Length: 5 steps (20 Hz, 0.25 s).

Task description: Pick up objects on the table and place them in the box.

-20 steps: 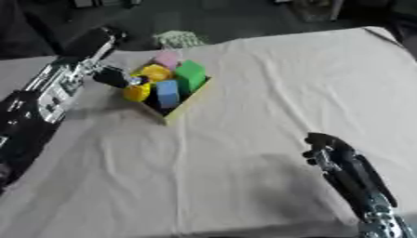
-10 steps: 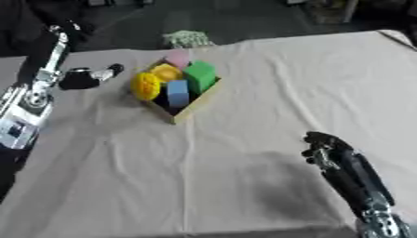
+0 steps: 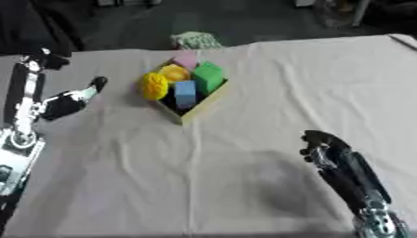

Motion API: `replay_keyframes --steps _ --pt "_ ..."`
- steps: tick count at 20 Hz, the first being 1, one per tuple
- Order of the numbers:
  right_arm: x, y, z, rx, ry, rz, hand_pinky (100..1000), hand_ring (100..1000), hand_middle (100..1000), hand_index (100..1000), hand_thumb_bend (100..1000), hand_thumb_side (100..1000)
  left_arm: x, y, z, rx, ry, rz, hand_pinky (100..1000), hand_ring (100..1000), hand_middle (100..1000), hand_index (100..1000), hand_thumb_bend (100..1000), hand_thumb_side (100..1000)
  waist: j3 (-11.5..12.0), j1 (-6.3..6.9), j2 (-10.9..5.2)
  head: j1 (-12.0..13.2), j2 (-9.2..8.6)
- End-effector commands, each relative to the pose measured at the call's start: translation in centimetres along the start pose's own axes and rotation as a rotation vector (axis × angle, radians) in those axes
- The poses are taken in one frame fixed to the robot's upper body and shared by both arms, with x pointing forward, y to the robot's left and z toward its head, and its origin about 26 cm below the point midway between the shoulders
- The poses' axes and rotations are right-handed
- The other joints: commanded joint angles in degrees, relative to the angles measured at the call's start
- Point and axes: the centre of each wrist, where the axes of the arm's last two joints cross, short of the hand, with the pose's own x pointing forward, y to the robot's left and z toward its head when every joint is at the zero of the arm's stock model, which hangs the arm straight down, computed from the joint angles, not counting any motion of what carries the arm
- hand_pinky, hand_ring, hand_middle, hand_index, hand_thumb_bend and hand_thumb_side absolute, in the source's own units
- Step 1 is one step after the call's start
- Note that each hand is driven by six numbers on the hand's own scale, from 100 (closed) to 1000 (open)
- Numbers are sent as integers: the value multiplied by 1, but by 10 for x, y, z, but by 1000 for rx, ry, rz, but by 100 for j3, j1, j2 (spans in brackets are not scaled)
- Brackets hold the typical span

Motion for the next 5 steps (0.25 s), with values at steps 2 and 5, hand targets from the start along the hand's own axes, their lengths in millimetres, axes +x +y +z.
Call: replay_keyframes --steps 2,5 --pt "3 -6 1 -23 -16 -1 687 677 743 814 100 639 9 3 18 12 40 102 698 653 639 786 600 346 9 -51 -102 13 26" --pt "3 -5 1 -38 -22 -14 685 675 741 814 100 622 5 -3 27 -7 80 173 699 652 638 784 589 334 27 -82 -112 -8 26"
